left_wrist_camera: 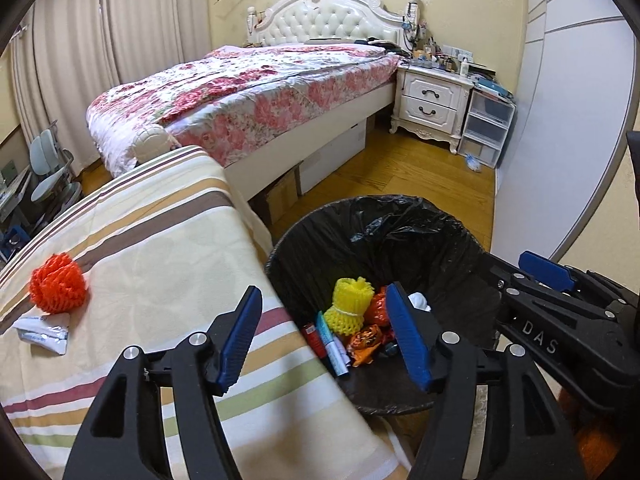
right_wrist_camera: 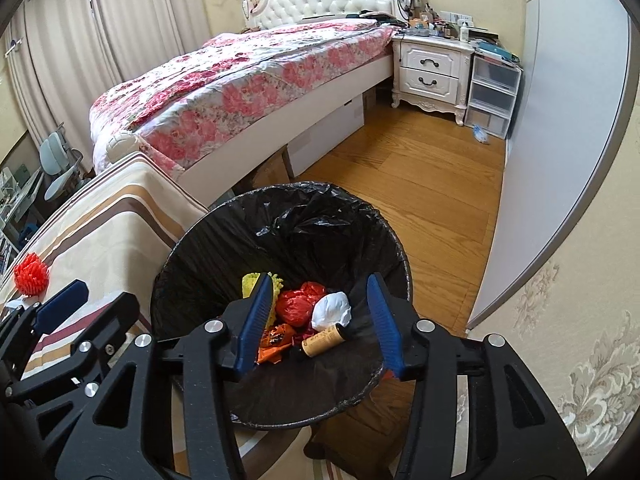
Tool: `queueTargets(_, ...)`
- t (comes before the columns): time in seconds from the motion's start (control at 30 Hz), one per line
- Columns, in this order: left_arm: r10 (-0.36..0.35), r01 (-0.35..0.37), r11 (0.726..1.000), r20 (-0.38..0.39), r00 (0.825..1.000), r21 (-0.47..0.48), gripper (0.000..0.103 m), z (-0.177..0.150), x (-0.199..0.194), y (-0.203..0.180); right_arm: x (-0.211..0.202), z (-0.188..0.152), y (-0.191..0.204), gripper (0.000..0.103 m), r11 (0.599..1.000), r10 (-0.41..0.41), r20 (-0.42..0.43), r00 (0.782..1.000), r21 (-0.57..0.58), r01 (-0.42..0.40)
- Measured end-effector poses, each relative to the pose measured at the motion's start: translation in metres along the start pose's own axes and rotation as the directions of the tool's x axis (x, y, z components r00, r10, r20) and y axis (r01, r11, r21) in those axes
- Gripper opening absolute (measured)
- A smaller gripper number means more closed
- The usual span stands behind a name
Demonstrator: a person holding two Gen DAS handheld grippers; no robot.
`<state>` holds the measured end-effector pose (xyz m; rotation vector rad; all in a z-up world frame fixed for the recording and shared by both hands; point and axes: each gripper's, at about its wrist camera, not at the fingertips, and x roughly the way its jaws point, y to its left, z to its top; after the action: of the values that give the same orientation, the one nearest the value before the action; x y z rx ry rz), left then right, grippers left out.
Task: Collect trash
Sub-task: 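Move both open tools back over the bed toward the remaining items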
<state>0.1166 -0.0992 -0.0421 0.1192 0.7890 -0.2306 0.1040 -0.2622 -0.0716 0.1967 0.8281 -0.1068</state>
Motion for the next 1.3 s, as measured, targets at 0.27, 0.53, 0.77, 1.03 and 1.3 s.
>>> queueTargets(0.27,0.073,-0.074,0.994,-0.017,0.997,-0.080,0.066,-0.012,-0.016,0.046,-0.005,-0.004,0.031,0.059,0.998,0.050,-0.005,0.999,-0.033,-0.050)
queueTargets(0.53,0.170,-0.180,0.963,-0.067,0.983,-0.202,0.068,-0.045,-0.036,0.116,-0.003,-0.014,0.091,0.061,0.982,0.131,-0.046,0.990,-0.132,-0.136)
queueTargets(0.77,0.248,-0.279,0.908,-0.136,0.959,-0.314,0.068,-0.071,-0.048,0.178,-0.002,-0.025,0.145,0.066,0.954,0.185,-0.086,0.979,-0.225,-0.200)
queueTargets(1.03,0.316,-0.371,0.829,-0.197,0.928,-0.418,0.068,-0.086,-0.055,0.240,0.002,-0.036,0.186,0.067,0.926,0.206,-0.128,0.970,-0.294,-0.235)
queueTargets(1.3,0.335,-0.399,0.810,-0.220,0.916,-0.430,0.068,-0.077,-0.041,0.268,0.010,-0.035,0.201,0.067,0.919,0.200,-0.147,0.969,-0.315,-0.238)
